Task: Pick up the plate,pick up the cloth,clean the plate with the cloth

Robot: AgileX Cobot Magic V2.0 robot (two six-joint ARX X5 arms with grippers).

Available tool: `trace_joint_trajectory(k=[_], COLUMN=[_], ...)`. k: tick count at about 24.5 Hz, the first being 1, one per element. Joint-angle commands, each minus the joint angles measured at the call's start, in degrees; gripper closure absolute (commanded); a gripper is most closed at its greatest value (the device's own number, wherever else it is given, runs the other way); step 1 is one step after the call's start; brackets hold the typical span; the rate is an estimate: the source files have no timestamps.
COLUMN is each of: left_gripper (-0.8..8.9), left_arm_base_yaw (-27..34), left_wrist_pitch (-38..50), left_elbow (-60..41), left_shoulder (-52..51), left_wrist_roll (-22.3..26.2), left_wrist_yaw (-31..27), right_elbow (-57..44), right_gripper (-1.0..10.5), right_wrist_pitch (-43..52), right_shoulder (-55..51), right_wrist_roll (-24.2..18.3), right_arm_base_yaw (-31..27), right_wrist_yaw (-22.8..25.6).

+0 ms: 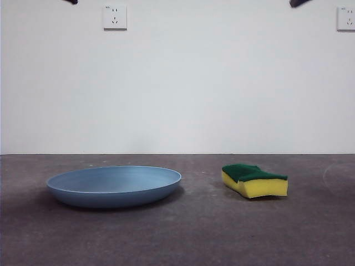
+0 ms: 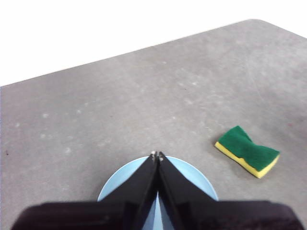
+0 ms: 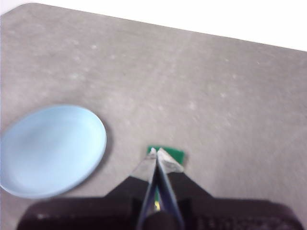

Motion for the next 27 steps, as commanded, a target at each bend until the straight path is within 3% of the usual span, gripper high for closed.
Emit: trace_joint_trajectory(k=[1,5,9,27], left_gripper=[8.22,8.22,8.16,8.16], left_arm_base_yaw=[-0.28,-0.28,-0.28,-0.28], left_wrist_pitch=[4.87,8.15,7.19,7.06], left_elbow=[-6.91,-12.44,-12.61,-12.61], left_shoulder=[-3.48,-6.82,-6.86,-6.84], left_wrist_roll=[0.83,0.63,-0.31,-0.26], left_wrist_yaw=[-0.13,0.26,0.24,-0.04], right_elbow=[-5.79,-8.92,-8.92,-8.92], right_gripper=[9.6,9.6,9.5,9.5], right_wrist_pitch=[2.16,1.88,1.70,1.49], right_shoulder=[-3.78,-5.99,-5.95,-5.97], right_wrist_roll=[1.01,1.36,3.69,3.87], right_arm_base_yaw=[0.72,0.76,0.33,0.35], right_wrist_yaw=[1.68,1.73,4.59,4.28])
